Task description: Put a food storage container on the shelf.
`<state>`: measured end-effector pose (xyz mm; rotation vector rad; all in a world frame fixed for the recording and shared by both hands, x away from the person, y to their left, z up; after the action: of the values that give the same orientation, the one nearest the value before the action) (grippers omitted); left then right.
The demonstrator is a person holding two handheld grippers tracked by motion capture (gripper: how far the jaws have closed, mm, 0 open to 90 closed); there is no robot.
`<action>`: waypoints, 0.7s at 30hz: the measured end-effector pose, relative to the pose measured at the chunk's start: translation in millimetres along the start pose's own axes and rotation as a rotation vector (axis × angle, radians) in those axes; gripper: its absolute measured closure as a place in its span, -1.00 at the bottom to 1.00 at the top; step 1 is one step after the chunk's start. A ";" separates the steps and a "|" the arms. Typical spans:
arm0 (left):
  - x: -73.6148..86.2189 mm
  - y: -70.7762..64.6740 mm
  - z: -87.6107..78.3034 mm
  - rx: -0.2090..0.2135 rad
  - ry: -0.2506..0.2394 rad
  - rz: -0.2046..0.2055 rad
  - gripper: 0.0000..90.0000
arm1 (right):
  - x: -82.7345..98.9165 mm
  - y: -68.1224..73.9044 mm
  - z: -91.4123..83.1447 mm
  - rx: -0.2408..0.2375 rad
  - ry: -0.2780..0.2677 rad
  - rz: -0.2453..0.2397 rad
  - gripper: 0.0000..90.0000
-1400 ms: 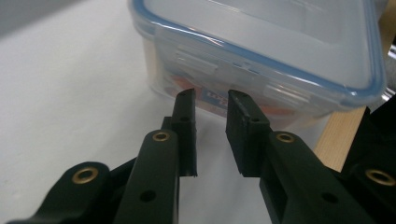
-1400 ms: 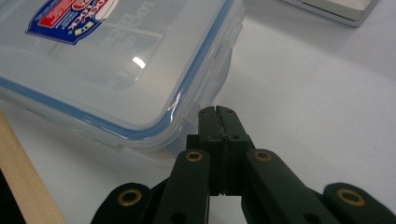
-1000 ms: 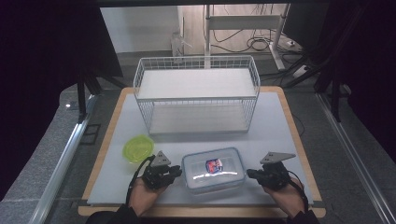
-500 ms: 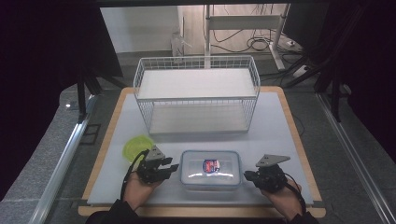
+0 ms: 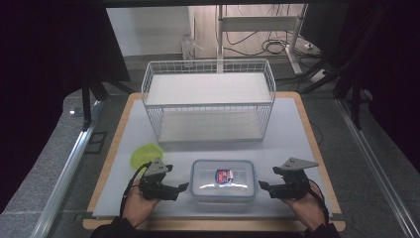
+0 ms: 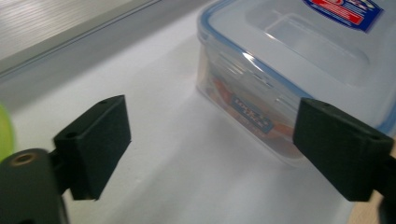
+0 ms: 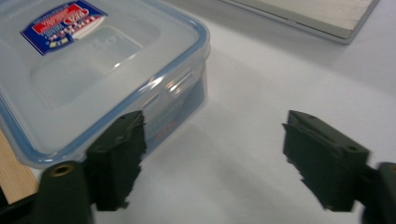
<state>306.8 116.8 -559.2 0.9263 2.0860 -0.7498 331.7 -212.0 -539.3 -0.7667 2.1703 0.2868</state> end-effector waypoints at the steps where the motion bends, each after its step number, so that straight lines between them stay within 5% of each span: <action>1: 0.0 -0.3 0.2 -0.002 0.003 0.011 -0.84 | -1.0 -0.2 -0.1 -0.002 -0.005 0.004 -0.63; 5: -0.7 -1.5 1.0 0.009 0.029 -0.005 -0.87 | -3.7 0.0 -1.1 -0.014 -0.017 0.005 -0.76; 13: -10.4 -9.5 -5.7 0.079 -0.006 -0.050 -0.90 | -7.2 5.3 -3.4 -0.071 0.001 0.043 -0.87; 21: -15.9 -15.3 -2.2 0.109 -0.003 -0.053 -0.93 | -13.7 13.6 -4.9 -0.096 -0.008 0.036 -0.95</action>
<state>301.5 103.7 -542.0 0.9308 2.0914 -0.9002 327.2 -197.6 -526.4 -0.7786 2.1777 0.4139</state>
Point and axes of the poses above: each handheld gripper's, and its own axes: z roughly forward along the jaws, x roughly out of its underside, y roughly to its left, the point moved 8 cm from there along z, roughly forward along the jaws, and after that the axes turned 10 degrees about x, right-handed, at the moved point
